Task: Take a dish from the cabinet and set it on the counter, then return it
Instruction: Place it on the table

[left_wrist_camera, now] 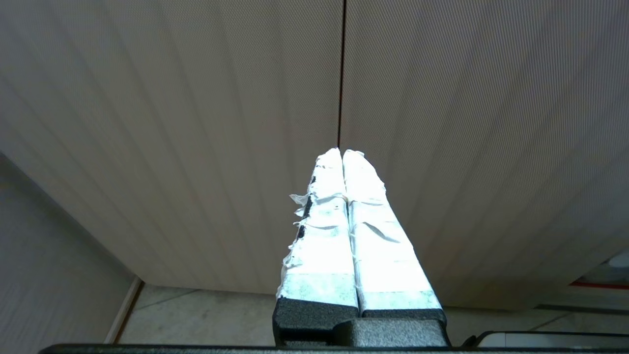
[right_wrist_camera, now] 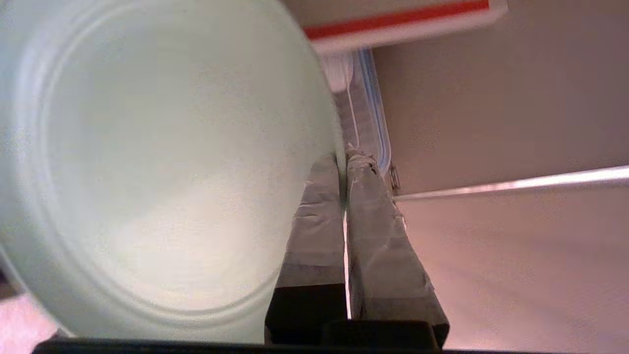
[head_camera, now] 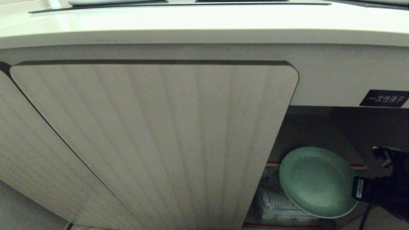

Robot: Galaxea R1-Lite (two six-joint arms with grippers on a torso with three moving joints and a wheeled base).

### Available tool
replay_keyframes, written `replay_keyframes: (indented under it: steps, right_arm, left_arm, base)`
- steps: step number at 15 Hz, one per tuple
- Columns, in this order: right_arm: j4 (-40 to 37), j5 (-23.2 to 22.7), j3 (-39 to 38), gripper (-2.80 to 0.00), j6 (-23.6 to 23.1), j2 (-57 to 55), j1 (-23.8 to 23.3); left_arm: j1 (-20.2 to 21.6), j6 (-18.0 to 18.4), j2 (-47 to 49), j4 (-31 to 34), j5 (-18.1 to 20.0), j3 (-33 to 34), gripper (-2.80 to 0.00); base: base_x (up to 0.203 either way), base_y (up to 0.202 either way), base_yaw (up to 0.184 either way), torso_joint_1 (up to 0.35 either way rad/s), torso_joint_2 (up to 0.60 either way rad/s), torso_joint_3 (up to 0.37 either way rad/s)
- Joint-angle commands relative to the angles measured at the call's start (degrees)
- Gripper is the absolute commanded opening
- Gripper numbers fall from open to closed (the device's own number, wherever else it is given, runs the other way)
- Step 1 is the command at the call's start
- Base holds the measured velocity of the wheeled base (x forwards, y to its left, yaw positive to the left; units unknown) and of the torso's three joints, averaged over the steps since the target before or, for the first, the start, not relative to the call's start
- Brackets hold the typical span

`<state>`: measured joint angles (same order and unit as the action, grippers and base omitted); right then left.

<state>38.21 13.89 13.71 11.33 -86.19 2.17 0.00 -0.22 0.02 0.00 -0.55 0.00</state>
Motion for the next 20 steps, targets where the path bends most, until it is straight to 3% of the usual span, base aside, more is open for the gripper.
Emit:
replay_keyframes:
  steps: [1,13,20]
  right_arm:
    - [0.3,-0.1,-1.7,-2.8,0.1,2.2,0.2]
    - [0.2,-2.7,-5.6,-2.8,1.5,4.6,0.2]
    - [0.0,-6.9,-7.8,-2.8,4.7,5.4,0.1]
  left_arm:
    - [0.0,0.0,0.0,0.0,0.0,0.0,-2.8]
    - [0.0,0.0,0.0,0.0,-0.1,0.0,-2.8]
    - [0.0,0.0,0.0,0.0,0.0,0.0,-2.8]
  base:
    - [0.0,0.0,0.0,0.0,0.0,0.0]
    - [0.0,0.0,0.0,0.0,0.0,0.0]
    - [0.0,0.0,0.0,0.0,0.0,0.0]
